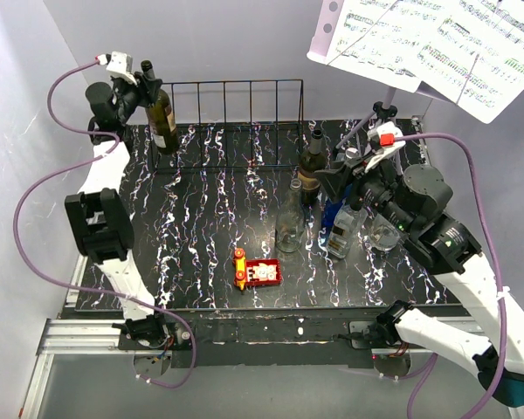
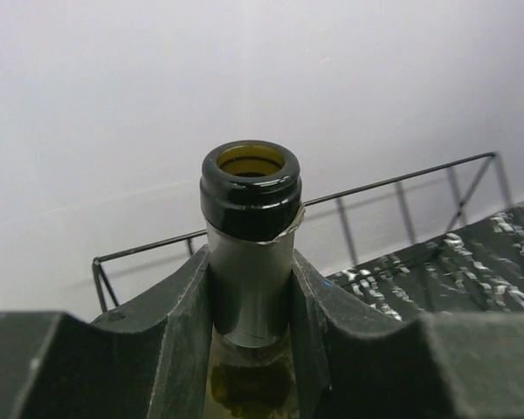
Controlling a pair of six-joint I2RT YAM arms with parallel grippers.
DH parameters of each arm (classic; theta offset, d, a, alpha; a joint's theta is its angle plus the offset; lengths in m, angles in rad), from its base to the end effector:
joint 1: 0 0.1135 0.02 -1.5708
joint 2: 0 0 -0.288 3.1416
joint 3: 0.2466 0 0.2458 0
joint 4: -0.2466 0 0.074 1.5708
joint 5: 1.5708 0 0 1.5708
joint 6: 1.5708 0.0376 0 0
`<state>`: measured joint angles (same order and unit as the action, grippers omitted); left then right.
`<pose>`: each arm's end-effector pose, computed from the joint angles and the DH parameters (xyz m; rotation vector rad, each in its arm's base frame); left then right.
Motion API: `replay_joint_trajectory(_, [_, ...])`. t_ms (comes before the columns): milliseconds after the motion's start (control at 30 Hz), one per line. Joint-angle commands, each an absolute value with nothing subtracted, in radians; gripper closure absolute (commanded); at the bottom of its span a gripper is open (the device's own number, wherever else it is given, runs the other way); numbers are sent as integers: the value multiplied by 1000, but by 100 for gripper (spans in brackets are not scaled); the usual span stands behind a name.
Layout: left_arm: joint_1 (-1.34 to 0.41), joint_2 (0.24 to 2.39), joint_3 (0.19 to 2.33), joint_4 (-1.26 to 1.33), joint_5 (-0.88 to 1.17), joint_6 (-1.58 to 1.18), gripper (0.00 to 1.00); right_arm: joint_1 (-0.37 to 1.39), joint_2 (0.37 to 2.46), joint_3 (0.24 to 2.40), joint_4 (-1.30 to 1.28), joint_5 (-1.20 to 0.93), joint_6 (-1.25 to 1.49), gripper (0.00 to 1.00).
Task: Take the wine bottle off the wine rack
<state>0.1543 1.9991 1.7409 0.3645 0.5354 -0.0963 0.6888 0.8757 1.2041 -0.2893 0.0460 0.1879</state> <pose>0.4882 0.0565 0.3839 0.2531 1.4672 -0.3445 0.1194 0.0961 0.4727 -0.3524 1.5289 0.6596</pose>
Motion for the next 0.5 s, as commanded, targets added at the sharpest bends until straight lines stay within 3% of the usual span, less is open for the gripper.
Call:
replay_joint_trajectory(0, [147,1745,1570,650,606,-198,100,693,841,1183,-247,55,193,42])
replay_joint_trajectory(300, [106,1571,1171,1070,712,-313,100,693,778,1123,-241,48,225,42])
replay_joint_trajectory(467, [32,1508,1036,1154,752,-316,100,693,767,1118,-247,46,225,42])
